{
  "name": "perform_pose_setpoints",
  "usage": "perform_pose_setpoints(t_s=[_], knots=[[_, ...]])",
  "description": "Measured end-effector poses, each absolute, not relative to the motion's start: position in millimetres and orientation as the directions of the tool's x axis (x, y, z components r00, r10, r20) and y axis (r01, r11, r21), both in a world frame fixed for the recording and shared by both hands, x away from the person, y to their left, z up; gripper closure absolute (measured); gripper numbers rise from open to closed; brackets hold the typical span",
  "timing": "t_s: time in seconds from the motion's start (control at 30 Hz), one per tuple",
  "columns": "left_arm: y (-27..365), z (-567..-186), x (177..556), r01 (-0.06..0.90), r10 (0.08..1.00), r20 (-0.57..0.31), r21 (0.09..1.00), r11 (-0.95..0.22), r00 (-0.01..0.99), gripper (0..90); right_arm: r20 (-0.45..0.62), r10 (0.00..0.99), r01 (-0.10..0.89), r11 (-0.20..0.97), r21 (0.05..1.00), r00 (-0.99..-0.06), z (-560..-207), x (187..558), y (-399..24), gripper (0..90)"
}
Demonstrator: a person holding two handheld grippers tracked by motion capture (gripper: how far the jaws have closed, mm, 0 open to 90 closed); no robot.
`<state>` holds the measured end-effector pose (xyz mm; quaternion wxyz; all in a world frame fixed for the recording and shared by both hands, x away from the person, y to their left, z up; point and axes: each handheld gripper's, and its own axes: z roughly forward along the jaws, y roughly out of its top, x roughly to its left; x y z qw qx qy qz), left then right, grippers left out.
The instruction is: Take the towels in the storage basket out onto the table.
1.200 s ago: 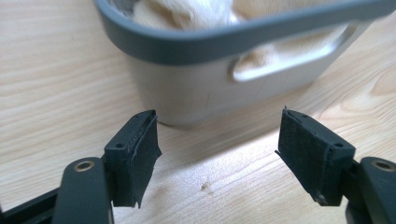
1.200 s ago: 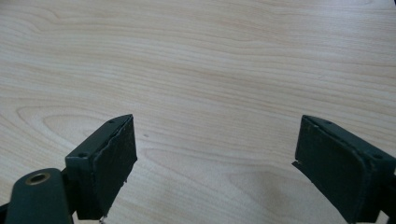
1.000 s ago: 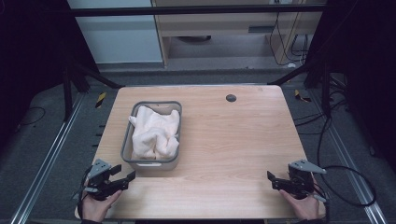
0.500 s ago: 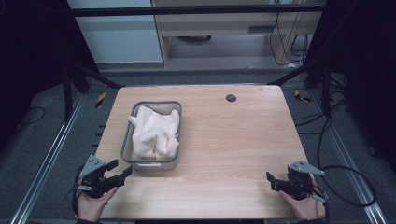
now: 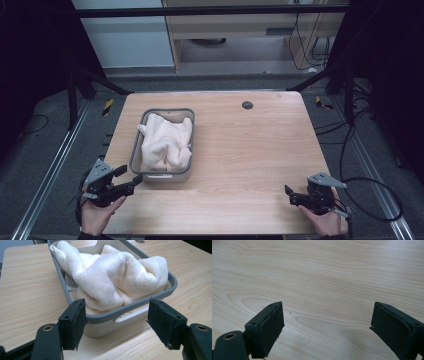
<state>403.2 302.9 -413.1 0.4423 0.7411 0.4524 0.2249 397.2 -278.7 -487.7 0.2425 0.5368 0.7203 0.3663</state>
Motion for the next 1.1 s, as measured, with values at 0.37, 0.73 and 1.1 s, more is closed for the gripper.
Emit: perform_pose_setpoints(t_s=[0.37, 0.73, 1.1], knots=[[296, -393, 419, 0.435, 0.849, -0.023, 0.866, -0.247, 0.527, 29.8, 0.053, 0.950, 0.598, 0.149, 0.787, -0.307, -488, 397, -278, 9.9], [290, -386, 438, 0.434, 0.835, 0.002, 0.854, -0.288, 0.550, 29.7, 0.046, 0.951, 0.594, 0.153, 0.790, -0.306, -488, 398, -278, 9.5], [277, -368, 454, 0.416, 0.798, 0.060, 0.829, -0.375, 0.599, 29.6, 0.053, 0.951, 0.598, 0.148, 0.788, -0.305, -488, 398, -277, 9.5]])
